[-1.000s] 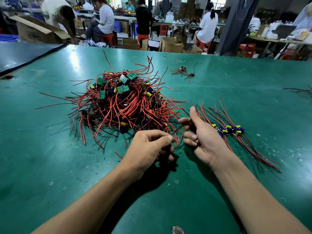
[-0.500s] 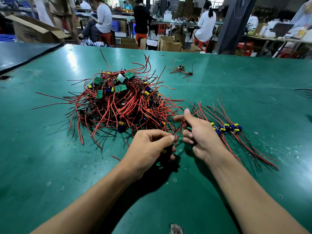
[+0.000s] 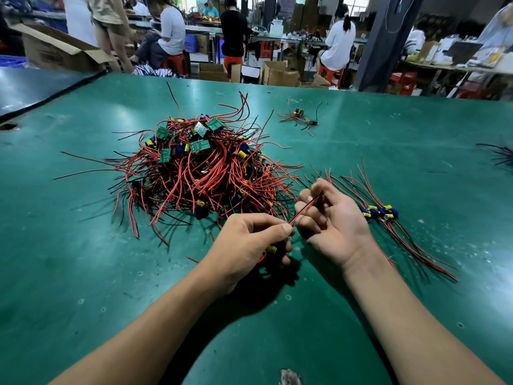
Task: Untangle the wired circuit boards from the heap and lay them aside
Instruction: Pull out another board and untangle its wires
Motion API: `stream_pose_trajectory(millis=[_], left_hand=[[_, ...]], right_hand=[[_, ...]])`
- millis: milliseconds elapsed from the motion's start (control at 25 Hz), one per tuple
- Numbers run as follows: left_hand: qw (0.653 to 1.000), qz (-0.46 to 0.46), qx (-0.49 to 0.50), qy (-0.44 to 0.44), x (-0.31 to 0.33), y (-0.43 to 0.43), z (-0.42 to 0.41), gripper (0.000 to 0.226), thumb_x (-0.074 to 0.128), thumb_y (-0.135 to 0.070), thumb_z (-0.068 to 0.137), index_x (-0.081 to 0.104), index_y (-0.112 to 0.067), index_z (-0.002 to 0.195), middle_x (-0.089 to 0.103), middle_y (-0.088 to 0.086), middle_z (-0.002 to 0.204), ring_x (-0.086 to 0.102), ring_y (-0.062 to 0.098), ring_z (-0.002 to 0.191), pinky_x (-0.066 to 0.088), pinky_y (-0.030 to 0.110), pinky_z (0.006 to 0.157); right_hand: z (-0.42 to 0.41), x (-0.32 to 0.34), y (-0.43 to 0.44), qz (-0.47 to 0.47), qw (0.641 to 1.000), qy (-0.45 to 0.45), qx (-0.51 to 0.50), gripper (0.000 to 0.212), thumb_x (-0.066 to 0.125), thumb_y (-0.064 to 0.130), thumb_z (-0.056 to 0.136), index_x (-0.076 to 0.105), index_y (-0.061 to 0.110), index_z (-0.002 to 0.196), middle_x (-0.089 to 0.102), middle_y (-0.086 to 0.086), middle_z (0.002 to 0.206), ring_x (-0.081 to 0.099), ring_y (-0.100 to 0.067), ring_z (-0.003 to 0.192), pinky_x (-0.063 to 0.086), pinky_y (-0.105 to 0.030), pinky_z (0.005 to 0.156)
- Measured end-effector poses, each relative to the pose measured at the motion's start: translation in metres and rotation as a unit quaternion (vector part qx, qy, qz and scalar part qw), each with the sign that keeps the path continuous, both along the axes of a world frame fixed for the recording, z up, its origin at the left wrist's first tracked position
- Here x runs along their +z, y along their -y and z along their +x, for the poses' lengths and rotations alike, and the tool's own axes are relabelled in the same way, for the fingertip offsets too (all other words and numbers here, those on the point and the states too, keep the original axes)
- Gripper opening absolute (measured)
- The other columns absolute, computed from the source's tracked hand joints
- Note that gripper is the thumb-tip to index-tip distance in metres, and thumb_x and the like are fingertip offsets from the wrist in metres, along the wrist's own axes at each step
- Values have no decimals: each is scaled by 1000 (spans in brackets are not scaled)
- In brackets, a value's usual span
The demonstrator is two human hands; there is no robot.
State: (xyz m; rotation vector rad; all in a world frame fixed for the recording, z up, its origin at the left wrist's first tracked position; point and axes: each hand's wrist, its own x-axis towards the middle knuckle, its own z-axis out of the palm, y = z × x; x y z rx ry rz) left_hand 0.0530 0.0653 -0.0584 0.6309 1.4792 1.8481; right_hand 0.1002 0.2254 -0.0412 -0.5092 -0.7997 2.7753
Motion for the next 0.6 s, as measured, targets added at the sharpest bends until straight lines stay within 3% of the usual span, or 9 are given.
stream_pose_trajectory(millis=[80, 200, 320, 440, 600], left_hand=[[1000, 2, 4, 4, 0, 1, -1, 13, 66, -7, 89, 72, -6, 78, 65, 13, 64, 60, 23, 50, 51, 25, 51], [1000, -5, 17, -1, -1, 2, -3, 15, 66, -8, 90, 73, -8, 76, 65, 13, 65, 60, 24, 51, 51, 26, 52], [999, -11, 36, -1, -2, 2, -5, 15, 65, -9, 90, 73, -7, 78, 65, 13, 64, 59, 24, 49, 50, 26, 49], [999, -6, 51, -3, -2, 2, -5, 16, 65, -10, 91, 75, -8, 78, 66, 13, 65, 59, 23, 47, 51, 26, 47], [998, 2, 60, 23, -2, 1, -5, 19, 63, -6, 92, 73, -6, 76, 66, 13, 65, 58, 22, 45, 50, 25, 45]], right_hand=[[2, 0, -2, -17, 999, -20, 28, 38, 37, 25, 105, 45, 14, 70, 38, 2, 60, 14, -8, 43, 11, -19, 40], [2, -3, -2, 18, 999, -11, 24, 50, 42, 33, 106, 64, 11, 67, 42, 3, 64, 23, -5, 36, 14, -16, 35], [1, -6, 5, 204, 978, 43, 1, 55, 47, 53, 98, 79, 13, 77, 42, 7, 59, 24, -2, 36, 16, -14, 33], [3, -14, 18, 403, 910, 91, 16, 53, 61, 62, 84, 79, 13, 91, 49, 7, 55, 40, -5, 36, 31, -15, 35], [6, -21, 30, 402, 912, 51, 65, 47, 69, 52, 89, 76, 6, 94, 56, -10, 52, 58, -24, 40, 52, -29, 45]])
